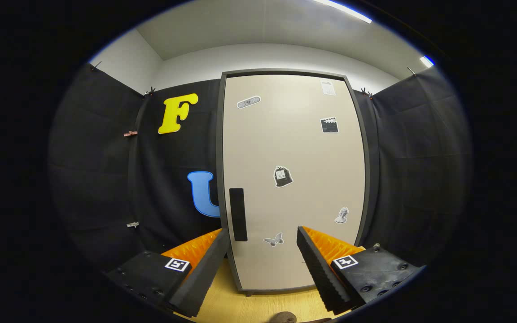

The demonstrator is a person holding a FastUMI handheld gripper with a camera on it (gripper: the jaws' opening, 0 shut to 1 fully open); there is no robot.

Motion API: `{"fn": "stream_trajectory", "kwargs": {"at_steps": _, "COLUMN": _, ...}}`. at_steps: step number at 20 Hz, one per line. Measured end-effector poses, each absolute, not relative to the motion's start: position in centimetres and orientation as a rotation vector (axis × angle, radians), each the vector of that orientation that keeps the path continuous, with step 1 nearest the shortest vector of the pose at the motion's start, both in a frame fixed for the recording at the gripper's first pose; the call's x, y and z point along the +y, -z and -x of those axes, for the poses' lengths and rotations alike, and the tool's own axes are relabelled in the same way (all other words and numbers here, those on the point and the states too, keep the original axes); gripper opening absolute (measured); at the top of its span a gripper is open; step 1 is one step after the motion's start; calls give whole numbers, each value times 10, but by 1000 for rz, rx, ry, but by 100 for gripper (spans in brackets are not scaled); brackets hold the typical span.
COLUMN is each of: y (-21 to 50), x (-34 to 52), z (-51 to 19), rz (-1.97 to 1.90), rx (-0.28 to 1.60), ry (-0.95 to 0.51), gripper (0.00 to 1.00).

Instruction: Open the shoe cabinet door, grab the shoes and put them into the shoe cabinet, then close the shoe cabinet door.

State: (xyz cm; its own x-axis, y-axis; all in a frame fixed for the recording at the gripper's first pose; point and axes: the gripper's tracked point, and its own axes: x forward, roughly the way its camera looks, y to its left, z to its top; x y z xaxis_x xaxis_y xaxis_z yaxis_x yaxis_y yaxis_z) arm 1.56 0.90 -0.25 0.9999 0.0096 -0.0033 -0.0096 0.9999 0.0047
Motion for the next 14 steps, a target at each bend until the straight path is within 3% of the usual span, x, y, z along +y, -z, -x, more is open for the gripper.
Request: {"fn": "stream_trajectory", "kwargs": {"at_steps": 14, "y": 36, "x": 46, "z": -93, "rz": -16, "rx": 59, "ry": -52, "gripper": 99}}
